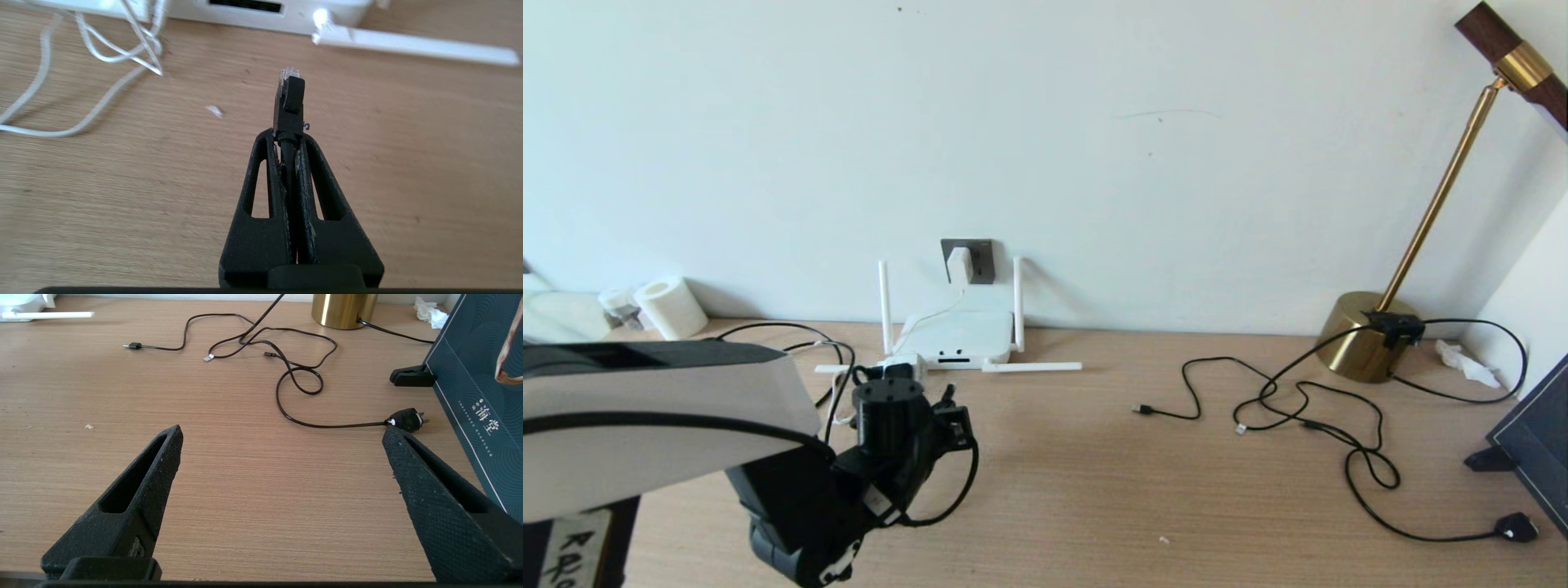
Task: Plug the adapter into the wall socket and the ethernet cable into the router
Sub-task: Align cable and router interface
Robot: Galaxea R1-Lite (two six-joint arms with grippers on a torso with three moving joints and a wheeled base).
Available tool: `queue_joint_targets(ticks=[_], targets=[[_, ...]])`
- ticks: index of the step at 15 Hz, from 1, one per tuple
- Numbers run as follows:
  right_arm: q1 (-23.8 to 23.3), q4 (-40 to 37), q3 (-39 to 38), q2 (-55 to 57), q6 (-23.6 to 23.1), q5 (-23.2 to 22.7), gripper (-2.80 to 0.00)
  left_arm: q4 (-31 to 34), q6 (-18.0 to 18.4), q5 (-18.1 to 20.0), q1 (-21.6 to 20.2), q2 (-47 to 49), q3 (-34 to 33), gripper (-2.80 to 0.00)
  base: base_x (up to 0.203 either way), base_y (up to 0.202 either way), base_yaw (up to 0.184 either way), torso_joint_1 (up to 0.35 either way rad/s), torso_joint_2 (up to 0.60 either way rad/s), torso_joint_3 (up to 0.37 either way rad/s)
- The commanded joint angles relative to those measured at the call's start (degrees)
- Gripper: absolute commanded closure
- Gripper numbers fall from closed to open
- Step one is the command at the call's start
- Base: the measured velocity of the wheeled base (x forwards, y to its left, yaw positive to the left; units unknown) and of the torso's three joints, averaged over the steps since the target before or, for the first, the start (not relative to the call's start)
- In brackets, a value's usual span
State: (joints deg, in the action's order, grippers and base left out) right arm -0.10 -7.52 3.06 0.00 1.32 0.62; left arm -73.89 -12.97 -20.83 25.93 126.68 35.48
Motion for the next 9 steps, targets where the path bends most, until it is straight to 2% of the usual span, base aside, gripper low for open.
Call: queue_joint_targets(ticks=[1, 4, 9], targets=[[-0.07, -0.04, 0.02, 0.09, 0.0, -0.01, -2.8, -0.34, -0.2, 2.45, -0.13, 0.08, -0.32, 0.0, 0.0, 0.0, 0.0, 0.0, 0.0, 0.0], [-0.08, -0.04, 0.02, 0.09, 0.0, -0.01, -2.8, 0.0, -1.08, 5.46, -1.01, 1.14, 0.48, 0.0, 0.0, 0.0, 0.0, 0.0, 0.0, 0.0], [0.01, -0.04, 0.02, 0.09, 0.0, -0.01, -2.8, 1.11, -1.09, 6.85, -3.24, 5.56, 5.37, 0.0, 0.0, 0.0, 0.0, 0.0, 0.0, 0.0]])
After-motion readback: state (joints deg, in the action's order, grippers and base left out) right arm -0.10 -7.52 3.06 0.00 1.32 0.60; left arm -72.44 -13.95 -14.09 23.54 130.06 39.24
